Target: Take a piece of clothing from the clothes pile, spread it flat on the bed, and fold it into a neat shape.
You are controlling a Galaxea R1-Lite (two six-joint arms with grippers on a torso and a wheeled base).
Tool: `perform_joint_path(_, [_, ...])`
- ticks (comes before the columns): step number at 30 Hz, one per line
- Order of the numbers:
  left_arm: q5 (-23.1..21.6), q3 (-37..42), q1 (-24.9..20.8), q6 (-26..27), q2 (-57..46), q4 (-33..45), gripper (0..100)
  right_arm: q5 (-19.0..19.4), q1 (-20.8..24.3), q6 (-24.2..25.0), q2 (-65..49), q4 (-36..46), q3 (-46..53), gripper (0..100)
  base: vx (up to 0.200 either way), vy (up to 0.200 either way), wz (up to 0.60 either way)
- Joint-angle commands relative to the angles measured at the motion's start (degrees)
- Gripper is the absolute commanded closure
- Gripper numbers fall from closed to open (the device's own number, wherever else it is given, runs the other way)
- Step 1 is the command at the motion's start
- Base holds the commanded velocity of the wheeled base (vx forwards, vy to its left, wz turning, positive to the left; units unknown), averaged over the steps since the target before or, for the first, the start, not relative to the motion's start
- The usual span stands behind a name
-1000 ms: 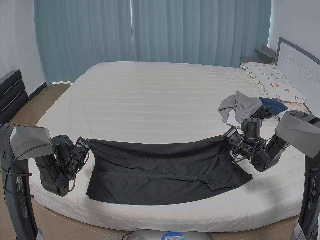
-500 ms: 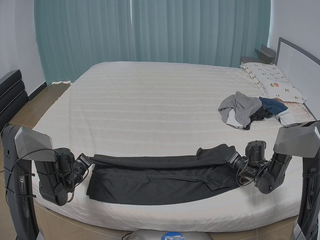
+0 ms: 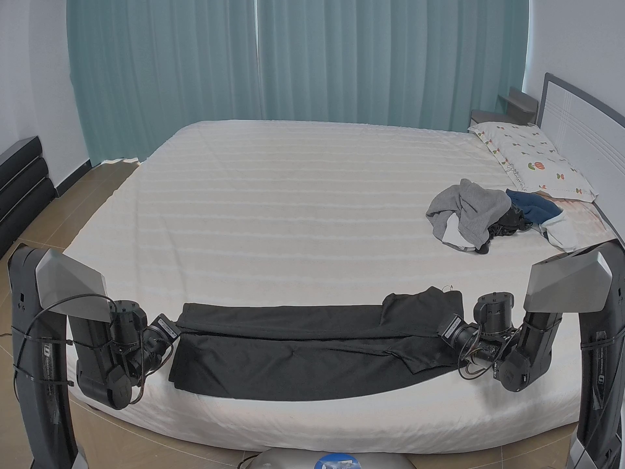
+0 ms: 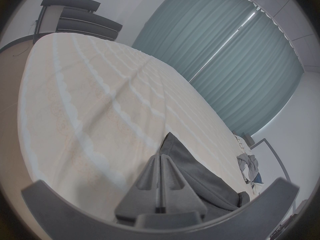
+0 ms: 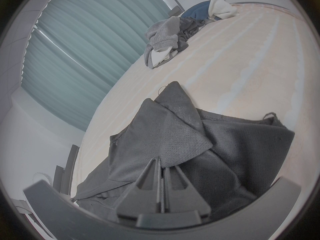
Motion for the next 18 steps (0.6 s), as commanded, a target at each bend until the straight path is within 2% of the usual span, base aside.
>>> perform_joint_path(1, [0.0,0.9,-0.1,0.0,0.0,-1.0,0,0.1,-0.1,0.1,0.3,0.0,-0.1,0,0.000,0.000,0.00])
perform_joint_path(15, [-0.1,0.9,0.7,0.0,-2.6,-1.0,0,0.3,-2.9,2.5,-5.6,-0.9,1.7,0,0.000,0.000,0.00])
perform_joint_path(18, [-0.9,-2.7,1.2,-1.0,-2.2,-1.0,0,2.3,-4.8,2.7,-5.6,-0.9,1.1,0,0.000,0.000,0.00])
